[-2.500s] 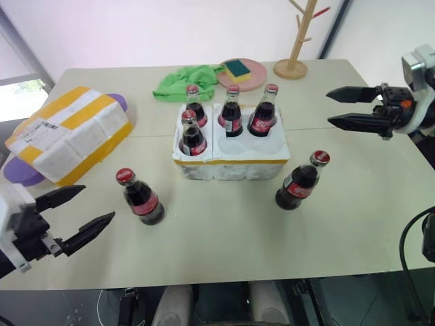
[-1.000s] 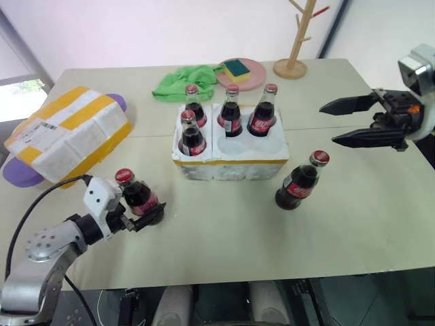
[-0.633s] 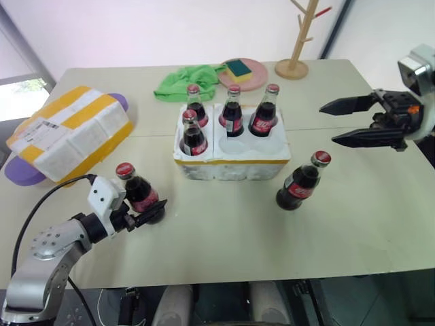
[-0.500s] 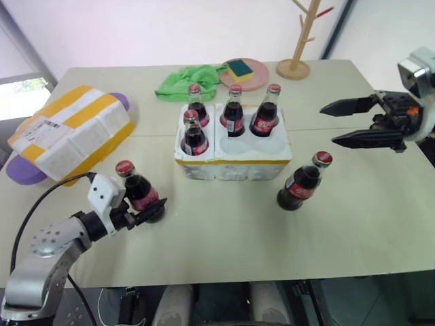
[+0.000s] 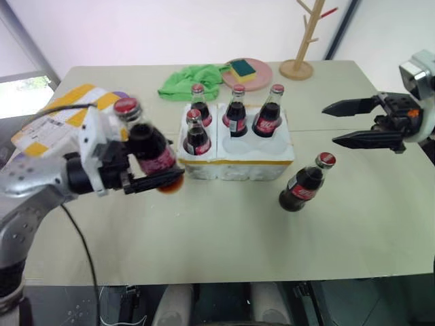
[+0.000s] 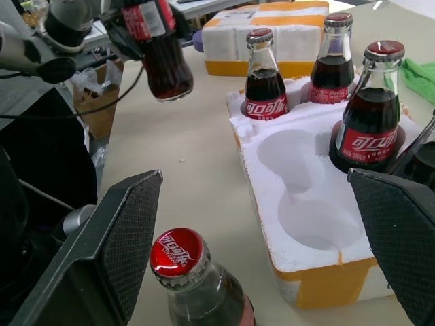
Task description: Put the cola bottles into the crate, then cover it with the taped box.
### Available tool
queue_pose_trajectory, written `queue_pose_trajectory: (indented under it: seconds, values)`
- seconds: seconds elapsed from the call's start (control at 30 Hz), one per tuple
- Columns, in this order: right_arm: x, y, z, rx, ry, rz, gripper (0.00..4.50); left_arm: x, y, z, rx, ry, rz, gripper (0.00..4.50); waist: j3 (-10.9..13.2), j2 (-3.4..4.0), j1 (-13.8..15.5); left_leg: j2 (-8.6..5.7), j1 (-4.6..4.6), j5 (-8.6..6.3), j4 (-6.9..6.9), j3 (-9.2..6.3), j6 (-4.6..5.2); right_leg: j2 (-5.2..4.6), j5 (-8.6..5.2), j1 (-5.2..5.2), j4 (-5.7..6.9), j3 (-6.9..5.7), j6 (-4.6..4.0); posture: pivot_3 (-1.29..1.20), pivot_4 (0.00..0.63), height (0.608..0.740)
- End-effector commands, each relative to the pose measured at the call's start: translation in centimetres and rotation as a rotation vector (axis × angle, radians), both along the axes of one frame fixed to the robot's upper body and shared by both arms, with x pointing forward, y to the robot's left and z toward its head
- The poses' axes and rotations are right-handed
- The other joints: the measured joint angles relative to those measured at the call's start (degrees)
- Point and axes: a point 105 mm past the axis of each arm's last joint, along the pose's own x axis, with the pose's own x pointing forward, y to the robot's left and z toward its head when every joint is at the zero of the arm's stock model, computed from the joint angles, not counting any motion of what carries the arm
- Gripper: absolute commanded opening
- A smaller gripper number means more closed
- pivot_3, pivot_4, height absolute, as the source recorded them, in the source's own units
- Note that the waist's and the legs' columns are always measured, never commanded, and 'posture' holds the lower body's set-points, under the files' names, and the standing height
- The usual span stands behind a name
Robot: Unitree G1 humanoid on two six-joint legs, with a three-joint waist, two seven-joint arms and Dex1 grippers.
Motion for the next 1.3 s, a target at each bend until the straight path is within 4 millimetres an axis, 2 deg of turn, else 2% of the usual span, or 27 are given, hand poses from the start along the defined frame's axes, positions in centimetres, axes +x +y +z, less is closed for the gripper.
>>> queue_pose_trajectory:
  seconds: [0.03,0.27,0.6,0.83,1.03,1.3]
  values:
    - [-0.3,0.0,1.0,0.019,-0.061,0.010,4.50,1.6,-1.1,1.5,-0.025,-0.054,-0.017,2.87,0.01,-0.02,-0.12,0.00,0.00,0.00,0.02,-0.01,0.00,0.01,0.01,0.01,0.00,0.00,0.02,0.00,0.150,0.740]
    - [-0.3,0.0,0.8,0.031,-0.064,0.005,4.50,5.1,-3.7,3.3,-0.074,-0.078,-0.059,2.87,0.03,-0.04,-0.04,0.00,-0.01,0.00,-0.01,-0.03,0.01,0.05,0.04,-0.02,0.02,0.01,0.09,0.00,0.150,0.740]
    - [-0.4,-0.4,0.6,0.050,-0.059,-0.018,4.50,6.5,-7.3,4.1,-0.099,-0.075,-0.137,2.87,0.02,-0.04,-0.09,-0.01,-0.03,0.00,0.00,-0.04,0.01,0.05,0.05,-0.03,0.03,0.03,0.14,0.00,0.150,0.740]
    - [-0.4,-0.4,0.6,0.058,-0.062,-0.022,4.50,8.9,-9.2,1.9,-0.008,-0.103,-0.007,2.87,0.02,-0.04,-0.04,-0.01,-0.03,0.00,0.03,-0.03,0.01,0.05,0.09,-0.02,0.03,0.04,0.20,0.00,0.150,0.740]
    - [-0.3,-0.2,0.5,0.064,-0.063,-0.021,4.50,8.4,-10.6,0.7,-0.004,-0.064,-0.041,2.87,0.01,-0.02,0.09,-0.02,0.02,0.01,0.05,-0.03,0.00,0.05,0.09,0.06,0.03,0.05,0.20,0.00,0.150,0.740]
    - [-0.3,-0.2,0.5,0.065,-0.064,-0.025,4.50,8.6,-11.2,-1.0,0.038,0.020,-0.003,2.87,0.00,-0.02,0.34,-0.06,0.11,0.00,0.10,-0.08,0.00,0.04,0.11,0.27,-0.02,0.05,0.25,0.00,0.150,0.740]
